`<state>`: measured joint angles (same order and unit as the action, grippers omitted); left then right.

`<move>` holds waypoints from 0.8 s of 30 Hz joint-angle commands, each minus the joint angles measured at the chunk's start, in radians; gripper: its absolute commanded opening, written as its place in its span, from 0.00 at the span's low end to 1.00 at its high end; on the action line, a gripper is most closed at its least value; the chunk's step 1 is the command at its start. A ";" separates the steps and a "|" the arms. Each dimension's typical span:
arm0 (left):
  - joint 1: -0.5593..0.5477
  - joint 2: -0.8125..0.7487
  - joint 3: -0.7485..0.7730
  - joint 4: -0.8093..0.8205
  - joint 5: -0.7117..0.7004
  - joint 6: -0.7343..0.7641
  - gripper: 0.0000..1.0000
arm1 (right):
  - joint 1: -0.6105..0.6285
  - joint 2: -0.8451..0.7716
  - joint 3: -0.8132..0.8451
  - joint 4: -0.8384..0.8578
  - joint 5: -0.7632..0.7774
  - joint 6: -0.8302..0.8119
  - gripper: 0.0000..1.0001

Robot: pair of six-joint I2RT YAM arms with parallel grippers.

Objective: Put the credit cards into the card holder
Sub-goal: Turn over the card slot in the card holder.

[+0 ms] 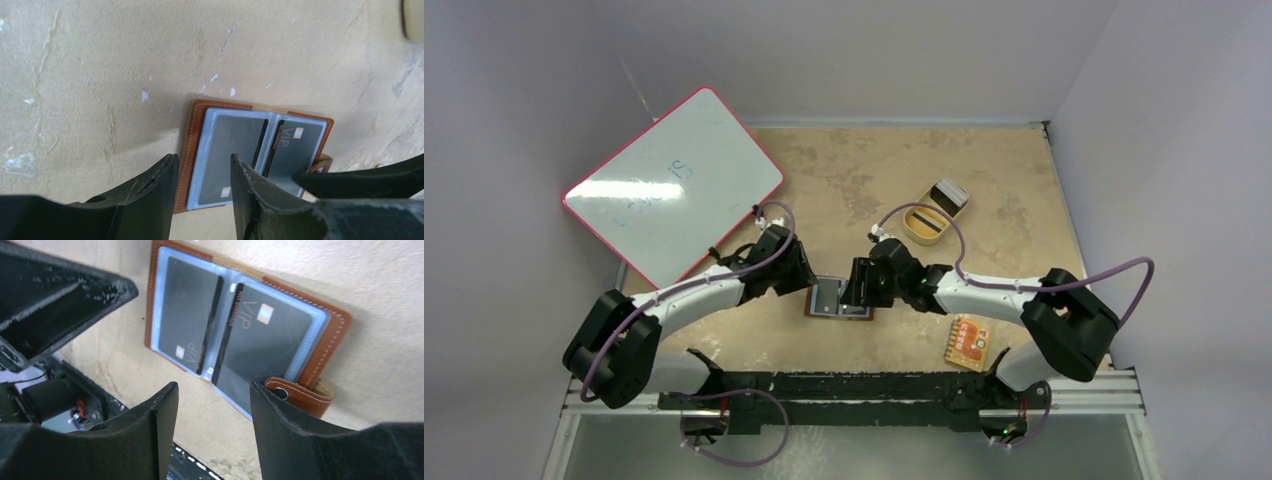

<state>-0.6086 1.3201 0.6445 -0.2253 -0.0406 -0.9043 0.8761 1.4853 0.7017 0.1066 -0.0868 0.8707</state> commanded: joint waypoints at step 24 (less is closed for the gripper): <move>0.007 0.003 -0.135 0.216 0.202 -0.063 0.36 | -0.020 -0.063 0.027 -0.086 0.113 -0.040 0.61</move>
<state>-0.6083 1.3331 0.5232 -0.0944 0.1112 -0.9325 0.8562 1.4639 0.6987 0.0273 0.0154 0.8566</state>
